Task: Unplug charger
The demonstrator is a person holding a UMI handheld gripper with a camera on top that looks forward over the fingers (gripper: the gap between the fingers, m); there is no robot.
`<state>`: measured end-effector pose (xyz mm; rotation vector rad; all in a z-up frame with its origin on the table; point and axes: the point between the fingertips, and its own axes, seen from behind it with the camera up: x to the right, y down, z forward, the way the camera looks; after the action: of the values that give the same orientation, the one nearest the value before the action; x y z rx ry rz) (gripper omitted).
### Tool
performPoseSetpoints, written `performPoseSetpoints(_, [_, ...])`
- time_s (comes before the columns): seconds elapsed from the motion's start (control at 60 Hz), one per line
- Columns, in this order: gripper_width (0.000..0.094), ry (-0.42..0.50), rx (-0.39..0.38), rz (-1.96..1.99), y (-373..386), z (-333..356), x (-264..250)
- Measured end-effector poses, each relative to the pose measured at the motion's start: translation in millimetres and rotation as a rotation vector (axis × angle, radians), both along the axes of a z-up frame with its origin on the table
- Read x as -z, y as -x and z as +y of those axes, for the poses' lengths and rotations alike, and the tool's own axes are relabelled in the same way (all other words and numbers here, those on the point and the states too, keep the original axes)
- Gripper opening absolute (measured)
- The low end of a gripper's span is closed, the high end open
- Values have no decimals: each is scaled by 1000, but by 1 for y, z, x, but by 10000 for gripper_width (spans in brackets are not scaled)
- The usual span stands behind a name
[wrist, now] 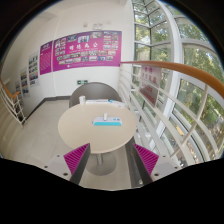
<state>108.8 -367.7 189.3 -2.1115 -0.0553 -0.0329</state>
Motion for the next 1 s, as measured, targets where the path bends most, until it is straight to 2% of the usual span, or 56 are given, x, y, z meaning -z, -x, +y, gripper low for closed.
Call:
performPoseSetpoints(0.217, [857, 44, 16, 13, 0, 8, 23])
performPoseSetpoints(0.383, [859, 64, -13, 14, 23, 43, 53])
performPoseSetpoints(0.567, [859, 33, -51, -5, 45, 150, 79])
performPoseSetpoints(0.7, [850, -7, -32, -14, 52, 240, 104])
performPoseSetpoints(0.917, [745, 7, 40, 30, 52, 349, 139])
performPoseSetpoints(0.967, [665, 24, 42, 21, 51, 366, 153])
performPoseSetpoints(1.0, [559, 33, 42, 16, 51, 374, 159])
